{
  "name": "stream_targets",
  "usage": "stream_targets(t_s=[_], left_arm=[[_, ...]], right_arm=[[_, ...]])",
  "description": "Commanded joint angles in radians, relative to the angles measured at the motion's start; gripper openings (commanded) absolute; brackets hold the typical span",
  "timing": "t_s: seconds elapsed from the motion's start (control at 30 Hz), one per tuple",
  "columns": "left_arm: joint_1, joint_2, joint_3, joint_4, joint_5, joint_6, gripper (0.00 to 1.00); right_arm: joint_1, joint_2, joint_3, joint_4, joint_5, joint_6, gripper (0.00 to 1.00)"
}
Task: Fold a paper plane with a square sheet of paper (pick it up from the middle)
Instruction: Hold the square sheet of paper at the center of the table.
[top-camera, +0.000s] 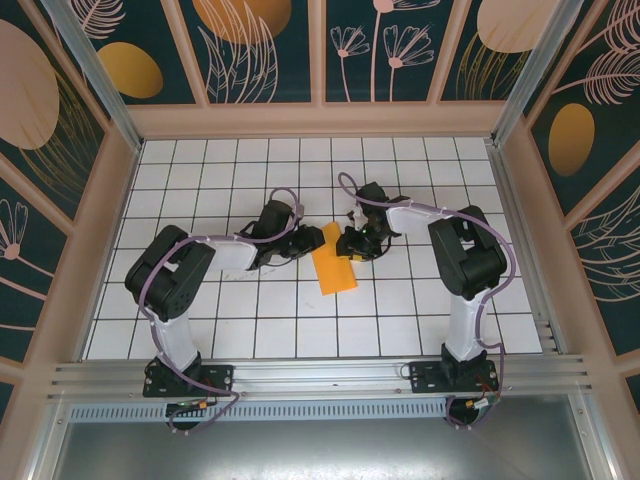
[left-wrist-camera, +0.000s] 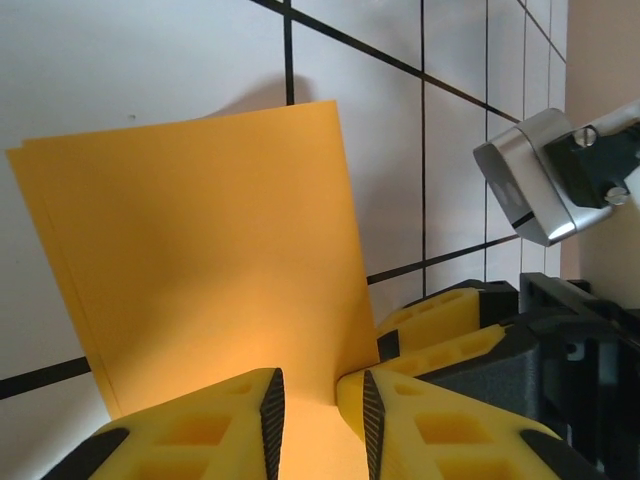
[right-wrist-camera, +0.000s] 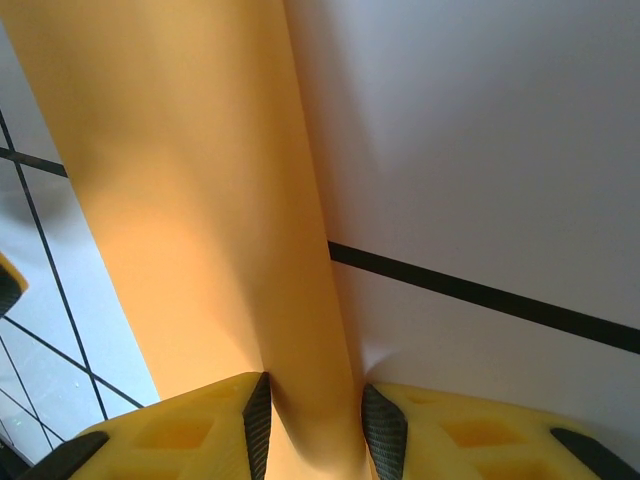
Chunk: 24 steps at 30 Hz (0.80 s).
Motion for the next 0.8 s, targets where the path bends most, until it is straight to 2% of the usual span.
stream_targets(t_s=[0.0,0.57,0.77], left_arm=[[-0.009,0.02,0.03,-0.034,0.011,0.016,0.29],[-0.017,0.063,0.058,-0.087,0.025,0.029,0.23],[-0.019,0.086,0.069,-0.173,-0.017,0.041,0.18]], right_arm=[[0.02,0.221,-0.085,0.067,0.284,-0.038,0.38],[0.025,0.242,-0.081,0.065,0.287,-0.038,0.39],[0.028,0.244,-0.084,0.065,0.287,-0.036,0.39]])
